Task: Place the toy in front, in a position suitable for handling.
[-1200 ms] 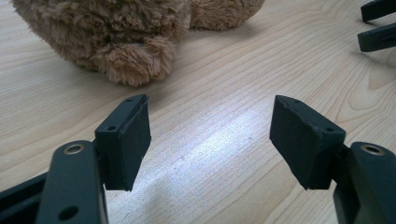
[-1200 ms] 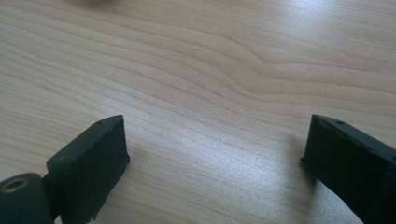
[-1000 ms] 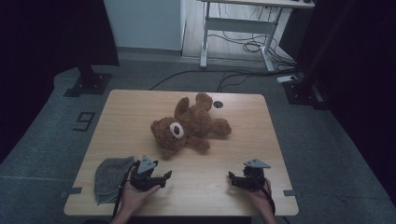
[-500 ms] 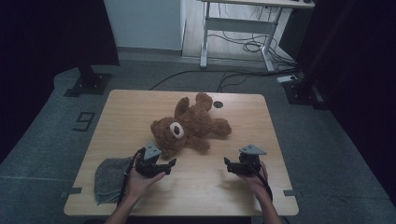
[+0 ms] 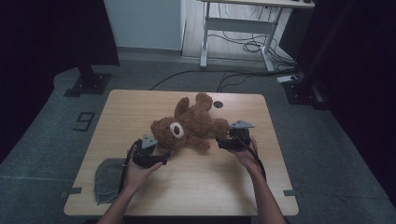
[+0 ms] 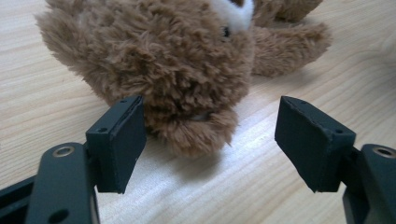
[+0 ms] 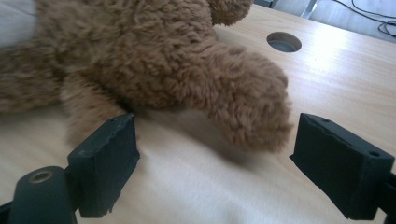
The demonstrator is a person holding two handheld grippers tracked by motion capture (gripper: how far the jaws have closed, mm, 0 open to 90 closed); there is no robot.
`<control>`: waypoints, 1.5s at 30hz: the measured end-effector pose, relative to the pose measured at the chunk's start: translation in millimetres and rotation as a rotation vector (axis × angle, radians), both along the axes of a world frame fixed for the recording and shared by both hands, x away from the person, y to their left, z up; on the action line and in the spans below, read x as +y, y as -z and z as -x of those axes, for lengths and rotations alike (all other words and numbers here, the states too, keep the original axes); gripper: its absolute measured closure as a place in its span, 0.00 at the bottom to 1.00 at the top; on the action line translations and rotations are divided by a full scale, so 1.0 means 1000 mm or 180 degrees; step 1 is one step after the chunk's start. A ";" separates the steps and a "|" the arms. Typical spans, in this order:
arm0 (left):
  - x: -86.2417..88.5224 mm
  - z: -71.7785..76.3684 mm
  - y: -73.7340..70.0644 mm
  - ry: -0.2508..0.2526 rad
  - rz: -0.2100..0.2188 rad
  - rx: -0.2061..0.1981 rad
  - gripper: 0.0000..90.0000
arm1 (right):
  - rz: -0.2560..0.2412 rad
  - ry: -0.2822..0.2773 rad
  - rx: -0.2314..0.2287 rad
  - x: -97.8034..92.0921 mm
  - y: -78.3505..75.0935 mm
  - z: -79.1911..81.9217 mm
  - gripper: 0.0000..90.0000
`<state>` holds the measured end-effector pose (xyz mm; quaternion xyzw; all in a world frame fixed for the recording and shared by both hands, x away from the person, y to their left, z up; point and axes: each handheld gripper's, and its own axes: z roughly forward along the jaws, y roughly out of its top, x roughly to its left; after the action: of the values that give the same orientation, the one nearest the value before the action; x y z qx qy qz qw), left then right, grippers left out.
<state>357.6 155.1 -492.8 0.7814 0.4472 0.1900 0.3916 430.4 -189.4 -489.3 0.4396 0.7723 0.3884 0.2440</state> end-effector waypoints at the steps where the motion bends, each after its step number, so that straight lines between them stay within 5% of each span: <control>1: 0.000 -0.003 0.002 -0.0005 0.0000 0.0029 0.28 | 0.0046 0.0026 0.0046 0.000 0.004 -0.008 0.15; 7: -0.001 -0.010 0.008 0.0004 0.0058 0.0099 0.28 | -0.0111 0.0023 0.0033 -0.007 0.015 -0.028 0.15; 10: -0.003 -0.016 0.014 -0.0045 0.0013 0.0130 0.27 | 0.0034 0.0024 0.0093 -0.005 0.019 -0.041 0.14; 15: -0.003 -0.022 0.019 -0.0103 0.0067 0.0180 0.28 | 0.0007 0.0010 0.0112 -0.005 0.022 -0.058 0.14; 22: -0.006 -0.031 0.028 -0.0086 0.0067 0.0320 0.38 | -0.0230 -0.0007 0.0289 -0.009 0.046 -0.075 0.16; 24: -0.007 -0.033 0.028 -0.0099 0.0057 0.0306 0.42 | -0.0377 -0.0143 0.0319 -0.009 0.047 -0.076 0.33; 25: -0.008 -0.033 0.028 -0.0105 0.0050 0.0302 0.42 | -0.0377 -0.0143 0.0319 -0.009 0.047 -0.076 0.33; 29: -0.010 -0.034 0.026 -0.0143 0.0017 0.0262 0.51 | -0.0148 -0.0171 0.0285 -0.005 0.048 -0.077 0.52; 34: -0.008 -0.036 0.024 -0.0148 0.0095 0.0211 0.71 | -0.0191 -0.0185 0.0331 -0.005 0.045 -0.076 0.72; 37: -0.007 -0.037 0.024 -0.0151 0.0081 0.0162 0.83 | -0.0168 -0.0204 0.0321 -0.005 0.042 -0.074 0.74; 42: 0.000 -0.034 0.012 -0.0279 0.0192 -0.0238 0.99 | -0.0259 -0.0203 0.0166 -0.007 0.033 -0.068 0.77; 45: 0.001 -0.037 0.007 -0.0233 0.0206 -0.0173 1.00 | -0.0251 -0.0202 0.0010 -0.005 0.023 -0.063 0.77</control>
<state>394.8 156.1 -499.7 0.7460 0.4706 0.2107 0.4215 493.4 -194.4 -512.5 0.4247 0.7703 0.4254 0.2128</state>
